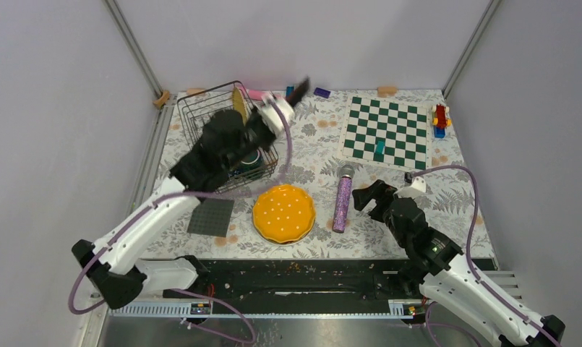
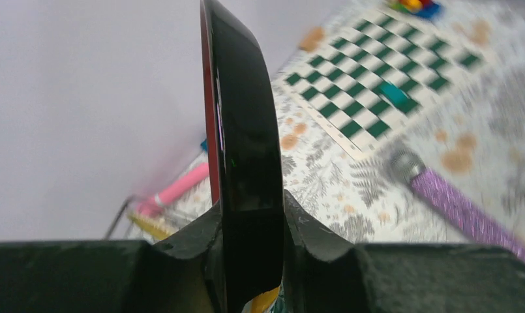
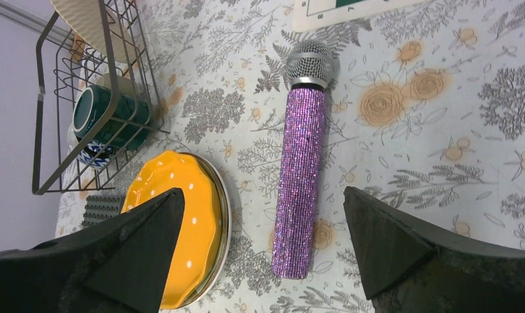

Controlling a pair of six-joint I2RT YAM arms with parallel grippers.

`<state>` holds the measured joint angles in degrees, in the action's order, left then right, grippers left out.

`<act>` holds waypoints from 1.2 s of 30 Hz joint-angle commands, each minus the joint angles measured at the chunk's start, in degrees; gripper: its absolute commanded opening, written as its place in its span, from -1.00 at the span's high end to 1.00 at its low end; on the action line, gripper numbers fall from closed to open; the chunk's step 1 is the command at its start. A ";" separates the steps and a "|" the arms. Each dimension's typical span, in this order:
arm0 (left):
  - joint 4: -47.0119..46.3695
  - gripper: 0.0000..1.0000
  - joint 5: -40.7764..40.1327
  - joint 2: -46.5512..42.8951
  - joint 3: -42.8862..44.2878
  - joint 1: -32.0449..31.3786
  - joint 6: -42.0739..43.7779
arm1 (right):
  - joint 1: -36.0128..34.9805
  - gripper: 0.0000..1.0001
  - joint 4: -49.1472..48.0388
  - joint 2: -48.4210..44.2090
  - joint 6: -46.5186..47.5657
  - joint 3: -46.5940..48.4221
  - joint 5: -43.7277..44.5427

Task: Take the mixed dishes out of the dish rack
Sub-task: Pick up the plate from the dish rack.

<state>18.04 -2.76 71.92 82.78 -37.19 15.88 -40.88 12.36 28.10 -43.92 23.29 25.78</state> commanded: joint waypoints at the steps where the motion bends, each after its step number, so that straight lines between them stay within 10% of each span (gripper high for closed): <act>1: -20.62 1.00 -0.40 -8.27 -14.65 -10.00 33.24 | -0.41 -0.99 7.77 -1.59 -8.25 3.16 -0.92; 20: -65.77 1.00 -15.36 -6.08 -49.40 -28.38 67.72 | -0.41 -0.99 9.80 -4.92 -26.57 5.56 1.64; 36: -83.78 1.00 -19.22 8.02 -51.32 -33.60 73.25 | -0.36 -0.74 -2.70 -0.96 -21.26 4.46 -5.52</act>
<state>-48.12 -19.42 80.34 29.47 -69.30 86.04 -40.88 12.71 23.11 -66.87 25.56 21.80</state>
